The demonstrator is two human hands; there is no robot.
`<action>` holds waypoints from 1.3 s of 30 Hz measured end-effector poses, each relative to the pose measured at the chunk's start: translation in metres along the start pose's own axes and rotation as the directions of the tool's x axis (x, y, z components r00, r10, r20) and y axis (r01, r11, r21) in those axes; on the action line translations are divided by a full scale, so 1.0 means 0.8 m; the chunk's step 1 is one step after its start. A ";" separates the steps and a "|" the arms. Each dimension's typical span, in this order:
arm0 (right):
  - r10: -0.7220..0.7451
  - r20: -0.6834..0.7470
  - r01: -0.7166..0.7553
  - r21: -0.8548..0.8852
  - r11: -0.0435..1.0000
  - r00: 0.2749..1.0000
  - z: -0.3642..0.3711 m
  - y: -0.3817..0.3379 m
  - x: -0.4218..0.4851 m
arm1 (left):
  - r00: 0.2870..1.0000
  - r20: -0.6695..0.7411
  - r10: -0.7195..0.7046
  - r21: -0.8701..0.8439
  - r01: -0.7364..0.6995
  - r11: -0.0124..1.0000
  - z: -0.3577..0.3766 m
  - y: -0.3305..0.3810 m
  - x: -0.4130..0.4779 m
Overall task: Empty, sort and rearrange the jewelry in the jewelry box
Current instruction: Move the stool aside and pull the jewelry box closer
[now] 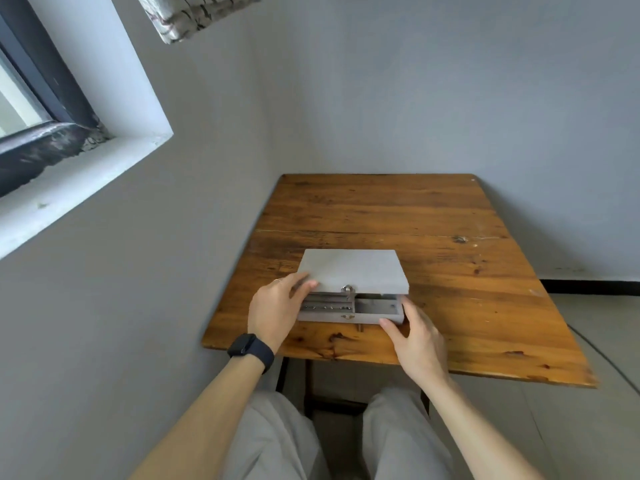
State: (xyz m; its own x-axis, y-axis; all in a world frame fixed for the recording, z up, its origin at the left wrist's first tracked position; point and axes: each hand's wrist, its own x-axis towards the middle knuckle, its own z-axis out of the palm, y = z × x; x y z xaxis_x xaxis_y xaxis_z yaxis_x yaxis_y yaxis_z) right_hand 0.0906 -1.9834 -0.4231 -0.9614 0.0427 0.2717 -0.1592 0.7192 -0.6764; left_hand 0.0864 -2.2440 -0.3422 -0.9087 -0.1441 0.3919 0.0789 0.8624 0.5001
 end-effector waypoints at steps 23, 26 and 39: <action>-0.002 0.002 0.003 -0.093 0.996 1.000 0.003 -0.007 0.017 | 0.996 -0.059 -0.063 0.136 0.071 0.988 -0.002 0.049 0.162; -0.039 0.120 0.067 -0.239 0.969 0.992 -0.002 0.003 0.024 | 0.995 -0.047 -0.087 0.064 0.090 0.994 0.012 0.052 0.182; -0.093 0.231 0.158 -0.284 0.946 0.968 -0.004 0.037 0.051 | 0.990 -0.004 -0.140 -0.321 0.132 0.938 0.065 0.029 0.239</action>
State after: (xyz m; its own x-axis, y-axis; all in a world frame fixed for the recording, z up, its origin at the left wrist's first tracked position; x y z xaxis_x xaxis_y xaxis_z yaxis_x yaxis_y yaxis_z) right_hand 0.0477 -1.9584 -0.4299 -0.9682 -0.1857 0.1678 -0.2393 0.8836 -0.4026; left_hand -0.1067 -2.2267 -0.2958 -0.9093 -0.2654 0.3205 0.0857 0.6343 0.7683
